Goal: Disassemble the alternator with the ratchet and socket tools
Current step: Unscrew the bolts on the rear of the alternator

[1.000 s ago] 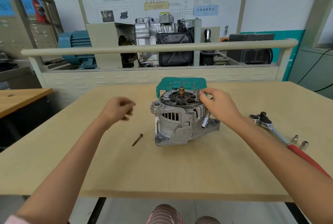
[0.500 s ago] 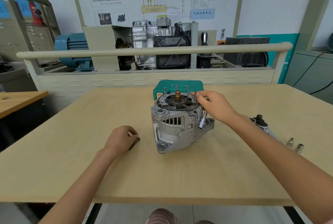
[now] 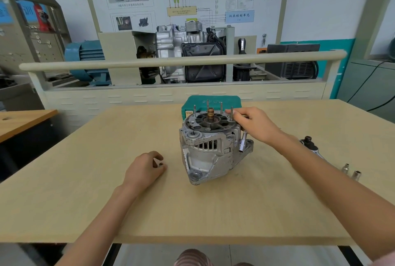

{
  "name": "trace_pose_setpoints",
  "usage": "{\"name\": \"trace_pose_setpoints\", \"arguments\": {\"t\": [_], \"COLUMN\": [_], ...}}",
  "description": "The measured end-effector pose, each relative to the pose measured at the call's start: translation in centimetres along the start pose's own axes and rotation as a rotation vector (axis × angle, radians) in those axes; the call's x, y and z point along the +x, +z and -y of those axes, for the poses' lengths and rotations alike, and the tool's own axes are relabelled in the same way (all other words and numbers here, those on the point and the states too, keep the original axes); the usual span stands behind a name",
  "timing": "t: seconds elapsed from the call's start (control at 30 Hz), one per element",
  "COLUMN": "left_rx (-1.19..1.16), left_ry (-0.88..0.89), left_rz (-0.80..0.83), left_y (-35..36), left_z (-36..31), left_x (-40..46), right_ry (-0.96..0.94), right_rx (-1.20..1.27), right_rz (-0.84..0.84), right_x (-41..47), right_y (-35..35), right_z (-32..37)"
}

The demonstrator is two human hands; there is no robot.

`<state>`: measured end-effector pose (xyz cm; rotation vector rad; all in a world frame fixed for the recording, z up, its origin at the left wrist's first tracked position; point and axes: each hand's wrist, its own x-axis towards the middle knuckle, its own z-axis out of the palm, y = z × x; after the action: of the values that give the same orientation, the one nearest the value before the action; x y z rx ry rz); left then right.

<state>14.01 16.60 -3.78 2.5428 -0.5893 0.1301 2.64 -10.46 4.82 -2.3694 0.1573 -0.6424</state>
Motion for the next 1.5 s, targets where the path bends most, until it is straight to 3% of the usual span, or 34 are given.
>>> {"name": "trace_pose_setpoints", "arguments": {"t": [0.1,0.2,0.37,0.5,0.77,0.97,1.1,1.27,1.5], "left_rx": [-0.065,-0.318,-0.505,-0.567,-0.411,-0.211,-0.207,-0.201,-0.131], "left_ry": [0.007,0.14,0.352,0.357,0.434,0.633,0.733,0.685,0.68], "left_rz": [-0.075,-0.145,0.037,0.124,-0.102,-0.413,-0.349,-0.235,-0.35], "left_y": [-0.9,-2.5,-3.9,-4.3,-3.9,-3.9,-3.8,-3.0,-2.5], "left_z": [-0.8,-3.1,-7.4,-8.3,-7.4,-7.9,-8.6,-8.8,-9.8], "left_x": [0.4,1.1,1.4,1.8,0.6,-0.8,-1.3,-1.6,-1.8], "right_ry": [0.006,0.029,0.103,0.099,0.066,0.014,-0.03,-0.1,-0.228], "right_rx": [0.083,0.066,0.043,0.046,0.041,-0.001,-0.09,-0.318,-0.64], "right_rz": [-0.01,-0.06,-0.245,-0.357,-0.434,-0.477,-0.461,-0.461,-0.488], "right_x": [0.1,0.3,0.8,0.8,0.3,0.1,-0.3,-0.8,-0.9], "right_y": [0.1,0.2,-0.6,-1.4,-2.4,-3.1,-3.1,-2.2,-1.4], "right_z": [-0.1,-0.3,-0.2,0.9,3.8,5.1,5.8,6.3,6.6]}}
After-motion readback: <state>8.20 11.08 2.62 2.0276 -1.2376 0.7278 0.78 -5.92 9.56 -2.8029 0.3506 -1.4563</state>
